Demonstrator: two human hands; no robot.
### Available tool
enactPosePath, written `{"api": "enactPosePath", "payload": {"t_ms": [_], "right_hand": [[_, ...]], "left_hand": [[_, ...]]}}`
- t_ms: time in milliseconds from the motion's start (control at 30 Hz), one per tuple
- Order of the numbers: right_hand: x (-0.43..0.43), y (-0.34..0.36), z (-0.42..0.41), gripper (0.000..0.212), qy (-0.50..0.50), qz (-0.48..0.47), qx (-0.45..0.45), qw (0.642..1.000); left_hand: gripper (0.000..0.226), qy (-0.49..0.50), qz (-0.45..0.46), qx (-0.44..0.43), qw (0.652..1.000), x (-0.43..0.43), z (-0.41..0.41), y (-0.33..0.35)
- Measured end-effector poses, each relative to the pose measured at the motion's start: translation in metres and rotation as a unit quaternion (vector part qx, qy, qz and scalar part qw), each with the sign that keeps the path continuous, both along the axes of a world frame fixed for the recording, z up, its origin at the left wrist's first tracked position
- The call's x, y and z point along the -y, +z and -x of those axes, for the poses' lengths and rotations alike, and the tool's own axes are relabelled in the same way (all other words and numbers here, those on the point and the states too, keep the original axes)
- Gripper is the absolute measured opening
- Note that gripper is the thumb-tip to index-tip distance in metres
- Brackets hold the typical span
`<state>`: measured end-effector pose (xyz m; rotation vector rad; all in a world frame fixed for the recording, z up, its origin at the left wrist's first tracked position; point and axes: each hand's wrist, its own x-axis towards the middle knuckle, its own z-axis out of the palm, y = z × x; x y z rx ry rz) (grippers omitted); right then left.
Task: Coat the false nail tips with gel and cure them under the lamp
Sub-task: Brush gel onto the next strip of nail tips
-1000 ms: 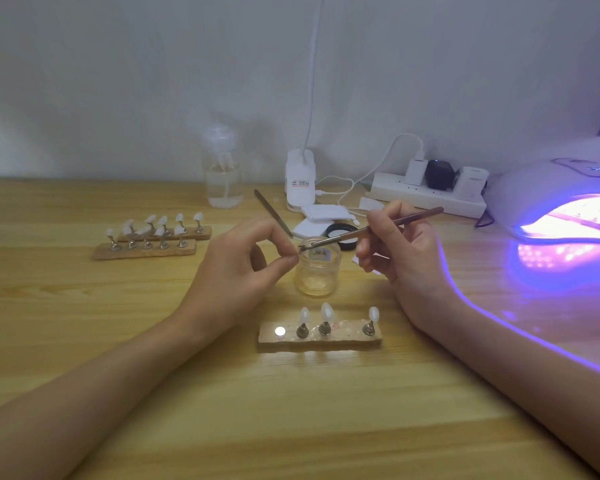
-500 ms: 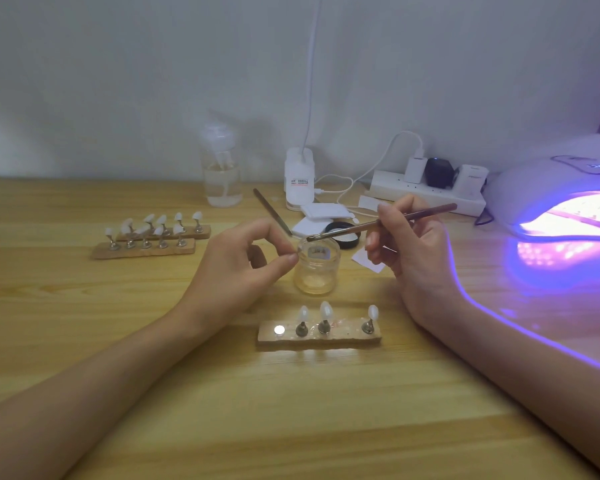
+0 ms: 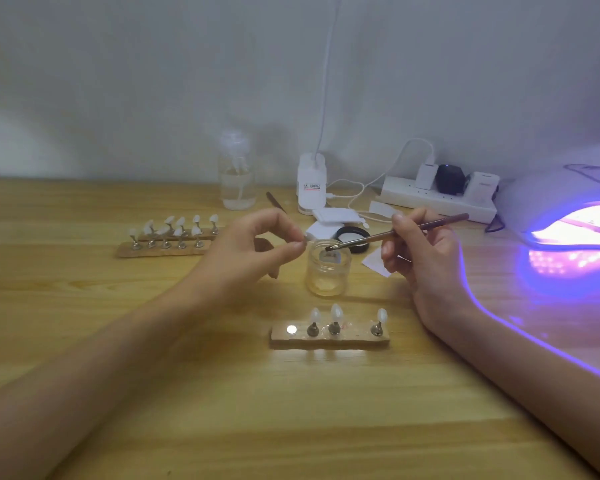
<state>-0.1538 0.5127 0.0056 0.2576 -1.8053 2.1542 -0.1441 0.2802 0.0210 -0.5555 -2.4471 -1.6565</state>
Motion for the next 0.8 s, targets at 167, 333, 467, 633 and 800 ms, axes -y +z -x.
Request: {"api": "enactPosePath", "payload": {"t_ms": [167, 333, 467, 633, 800], "right_hand": [[0.000, 0.000, 0.000, 0.028, -0.008, 0.016, 0.015, 1.000], [0.000, 0.001, 0.000, 0.028, -0.004, 0.016, 0.015, 1.000], [0.001, 0.001, 0.000, 0.028, -0.002, 0.017, 0.017, 1.000], [0.000, 0.000, 0.001, 0.030, -0.001, 0.016, 0.019, 1.000], [0.000, 0.000, 0.001, 0.030, 0.002, 0.015, 0.019, 1.000]], "left_hand": [[0.008, -0.061, 0.024, 0.013, 0.998, 0.012, -0.008, 0.021], [0.006, -0.130, 0.080, 0.049, 0.987, 0.021, -0.023, 0.004], [0.004, -0.170, 0.090, 0.050, 0.980, 0.024, -0.027, -0.010], [0.005, -0.166, 0.087, 0.038, 0.982, 0.023, -0.024, -0.015], [0.006, -0.167, 0.060, 0.073, 0.981, 0.023, -0.025, -0.012]]}}
